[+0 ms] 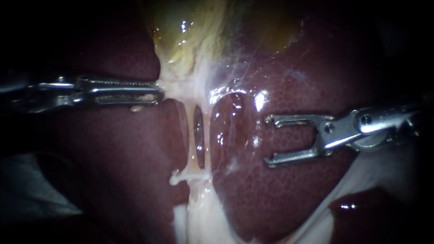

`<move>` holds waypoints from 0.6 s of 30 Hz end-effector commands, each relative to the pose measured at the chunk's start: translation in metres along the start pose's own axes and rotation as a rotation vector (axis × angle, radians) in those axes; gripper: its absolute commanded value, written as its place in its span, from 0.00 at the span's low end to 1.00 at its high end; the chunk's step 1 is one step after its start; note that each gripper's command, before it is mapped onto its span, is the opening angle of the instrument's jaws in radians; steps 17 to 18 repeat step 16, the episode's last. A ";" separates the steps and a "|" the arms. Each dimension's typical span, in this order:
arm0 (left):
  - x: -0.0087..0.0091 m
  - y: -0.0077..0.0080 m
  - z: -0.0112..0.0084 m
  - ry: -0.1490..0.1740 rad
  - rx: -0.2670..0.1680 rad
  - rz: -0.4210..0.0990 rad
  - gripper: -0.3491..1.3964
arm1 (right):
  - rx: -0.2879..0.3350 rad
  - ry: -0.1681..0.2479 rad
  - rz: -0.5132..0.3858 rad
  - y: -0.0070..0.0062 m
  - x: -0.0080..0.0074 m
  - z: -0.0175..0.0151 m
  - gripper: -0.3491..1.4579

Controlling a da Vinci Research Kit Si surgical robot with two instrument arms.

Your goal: Going back first clip left tube

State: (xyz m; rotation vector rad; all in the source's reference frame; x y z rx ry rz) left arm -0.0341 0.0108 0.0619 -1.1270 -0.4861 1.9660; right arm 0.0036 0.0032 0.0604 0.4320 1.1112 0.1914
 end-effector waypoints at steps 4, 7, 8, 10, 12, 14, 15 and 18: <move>-0.0002 -0.0005 0.0006 -0.006 0.003 0.002 0.00 | 0.004 0.002 0.000 -0.0001 0.0000 0.0000 0.47; -0.0003 -0.0005 0.0008 -0.006 0.001 0.002 0.00 | 0.007 0.003 0.000 -0.0002 0.0001 0.0000 0.47; -0.0003 -0.0005 0.0008 -0.006 0.002 0.002 0.00 | 0.007 0.003 0.000 -0.0003 0.0001 0.0000 0.47; -0.0003 -0.0005 0.0008 -0.009 0.002 0.002 0.00 | 0.008 0.003 0.000 -0.0003 0.0001 0.0000 0.47; -0.0004 -0.0005 0.0008 -0.009 0.002 0.002 0.00 | 0.011 0.003 -0.001 -0.0004 0.0002 0.0000 0.47; -0.0004 -0.0005 0.0008 -0.009 0.002 0.002 0.00 | 0.011 0.003 -0.001 -0.0004 0.0002 0.0000 0.47; -0.0004 -0.0005 0.0008 -0.009 0.002 0.002 0.00 | 0.014 0.004 -0.001 -0.0004 0.0002 0.0000 0.47; -0.0004 -0.0005 0.0007 -0.009 0.002 0.003 0.00 | 0.014 0.004 -0.001 -0.0004 0.0002 0.0000 0.47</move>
